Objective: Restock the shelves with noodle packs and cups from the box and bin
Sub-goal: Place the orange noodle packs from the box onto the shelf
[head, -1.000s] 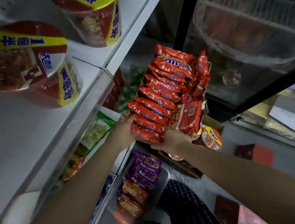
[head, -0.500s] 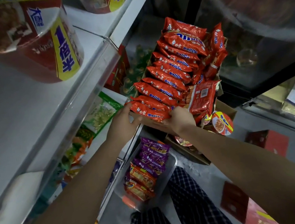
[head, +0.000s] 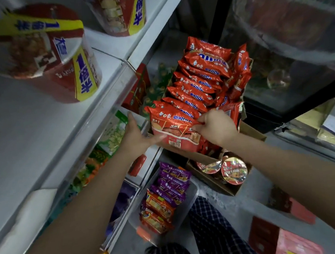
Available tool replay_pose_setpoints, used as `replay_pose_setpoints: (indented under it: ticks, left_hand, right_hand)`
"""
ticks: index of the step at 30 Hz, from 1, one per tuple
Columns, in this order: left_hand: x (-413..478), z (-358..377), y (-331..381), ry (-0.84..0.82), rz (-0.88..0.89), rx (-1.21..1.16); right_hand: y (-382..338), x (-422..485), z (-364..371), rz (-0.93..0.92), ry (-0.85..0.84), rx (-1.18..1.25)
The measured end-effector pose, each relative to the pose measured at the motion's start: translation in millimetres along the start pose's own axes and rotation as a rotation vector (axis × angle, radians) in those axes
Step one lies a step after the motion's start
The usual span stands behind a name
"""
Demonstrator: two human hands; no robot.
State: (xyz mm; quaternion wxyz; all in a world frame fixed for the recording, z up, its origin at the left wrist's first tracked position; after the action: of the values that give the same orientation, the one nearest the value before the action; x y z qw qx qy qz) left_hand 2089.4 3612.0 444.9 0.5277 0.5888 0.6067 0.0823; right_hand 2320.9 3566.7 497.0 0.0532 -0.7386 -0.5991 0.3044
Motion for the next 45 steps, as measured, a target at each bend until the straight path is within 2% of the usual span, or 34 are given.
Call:
replay_pose_setpoints:
  ticks: [2, 6, 11, 16, 25, 31, 37, 41, 45]
  left_hand:
    - [-3, 1, 11, -0.060, -0.054, -0.060]
    - [-13, 7, 59, -0.182, -0.028, -0.251]
    - [-36, 16, 129, -0.406, 0.041, -0.449]
    - [-54, -2, 182, -0.367, 0.087, -0.435]
    - [-93, -25, 234, -0.330, 0.065, -0.699]
    - [-115, -36, 261, -0.252, 0.137, -0.650]
    - [-149, -37, 291, -0.239, 0.255, -0.632]
    - [-176, -37, 291, -0.239, 0.232, -0.578]
    - [-207, -48, 276, -0.238, 0.213, -0.711]
  right_hand:
    - [-14, -2, -31, -0.094, -0.052, -0.022]
    - [-43, -10, -94, -0.228, -0.176, 0.044]
    - [-31, -14, -161, -0.154, -0.206, 0.566]
    - [-23, -24, -202, -0.137, -0.279, 0.913]
    - [-59, -55, -265, -0.257, -0.317, 1.132]
    - [-71, -71, -294, -0.264, -0.245, 1.172]
    - [-76, -98, -312, -0.237, -0.064, 1.263]
    - [-82, -115, -309, -0.201, 0.013, 1.312]
    - [-93, -140, -292, -0.163, 0.018, 1.347]
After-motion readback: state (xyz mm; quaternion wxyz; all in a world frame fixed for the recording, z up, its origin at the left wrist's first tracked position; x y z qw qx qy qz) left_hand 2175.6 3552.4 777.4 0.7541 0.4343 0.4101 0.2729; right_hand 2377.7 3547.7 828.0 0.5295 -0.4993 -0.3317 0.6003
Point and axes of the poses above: each hand's wrist, its own x-axis towards the middle knuckle, its own z-axis out of the palm, y = z × x, the point moved 10 cm from there along x, towards the middle knuckle, and after that the axes turned 3 degrees about -y, right-handed, at the moved point
